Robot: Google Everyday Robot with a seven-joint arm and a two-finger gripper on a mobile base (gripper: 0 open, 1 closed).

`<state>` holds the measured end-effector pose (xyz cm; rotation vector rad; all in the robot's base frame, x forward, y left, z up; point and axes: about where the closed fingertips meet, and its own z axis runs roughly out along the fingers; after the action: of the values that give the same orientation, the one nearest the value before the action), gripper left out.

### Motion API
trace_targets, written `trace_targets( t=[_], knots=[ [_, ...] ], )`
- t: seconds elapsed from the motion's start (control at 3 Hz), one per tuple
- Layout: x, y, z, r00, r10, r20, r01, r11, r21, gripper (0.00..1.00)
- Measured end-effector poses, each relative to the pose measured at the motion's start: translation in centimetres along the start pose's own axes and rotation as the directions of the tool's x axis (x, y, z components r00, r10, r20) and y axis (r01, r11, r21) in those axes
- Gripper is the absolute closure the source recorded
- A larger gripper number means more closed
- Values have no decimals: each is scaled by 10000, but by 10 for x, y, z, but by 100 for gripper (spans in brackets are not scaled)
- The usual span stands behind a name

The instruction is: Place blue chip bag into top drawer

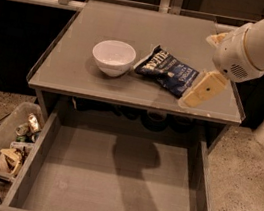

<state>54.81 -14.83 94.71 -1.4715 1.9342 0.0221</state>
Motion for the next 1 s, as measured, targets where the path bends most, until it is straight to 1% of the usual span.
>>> trace_targets(
  t=[0.33, 0.67, 1.0],
  knots=[
    [-9, 0, 22, 9997, -194, 119, 197, 9995, -233, 0],
    [-15, -4, 51, 9992, -196, 349, 211, 9988, -443, 0],
    [-13, -11, 76, 9991, 75, 410, -50, 9981, -606, 0]
  ],
)
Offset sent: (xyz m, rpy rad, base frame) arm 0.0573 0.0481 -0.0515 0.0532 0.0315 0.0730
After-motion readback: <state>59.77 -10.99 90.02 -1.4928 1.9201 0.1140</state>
